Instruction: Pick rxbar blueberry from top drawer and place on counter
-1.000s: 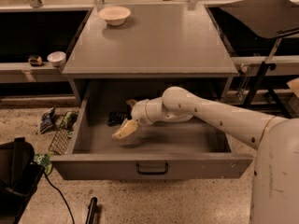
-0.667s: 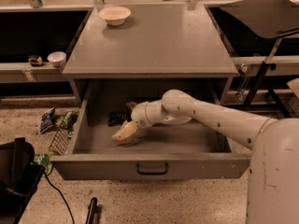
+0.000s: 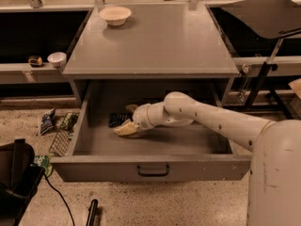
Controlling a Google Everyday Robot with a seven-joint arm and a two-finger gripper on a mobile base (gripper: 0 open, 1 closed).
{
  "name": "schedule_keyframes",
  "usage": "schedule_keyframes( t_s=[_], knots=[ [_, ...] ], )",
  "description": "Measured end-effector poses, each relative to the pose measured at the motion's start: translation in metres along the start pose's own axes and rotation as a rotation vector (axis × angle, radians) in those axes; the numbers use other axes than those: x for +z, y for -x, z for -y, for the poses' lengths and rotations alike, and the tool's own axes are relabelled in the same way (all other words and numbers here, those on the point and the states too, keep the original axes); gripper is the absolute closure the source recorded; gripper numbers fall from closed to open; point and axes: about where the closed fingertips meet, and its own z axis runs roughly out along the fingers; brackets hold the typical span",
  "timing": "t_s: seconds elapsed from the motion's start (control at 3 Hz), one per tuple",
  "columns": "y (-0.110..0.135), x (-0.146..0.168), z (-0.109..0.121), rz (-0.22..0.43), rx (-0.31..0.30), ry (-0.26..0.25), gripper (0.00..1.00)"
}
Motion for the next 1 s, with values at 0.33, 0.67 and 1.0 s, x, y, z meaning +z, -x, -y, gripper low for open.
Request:
schedule_keyframes(
  t_s=[0.33, 0.67, 1.0],
  knots=[
    [0.0000, -0.0044, 0.0006, 0.009, -0.006, -0.010, 0.65],
    [0.0032, -0.0062, 0.0004, 0.009, -0.006, -0.010, 0.88],
    [0.0056, -0.0123, 0.0010, 0.018, -0.025, -0.024, 1.00]
  ],
)
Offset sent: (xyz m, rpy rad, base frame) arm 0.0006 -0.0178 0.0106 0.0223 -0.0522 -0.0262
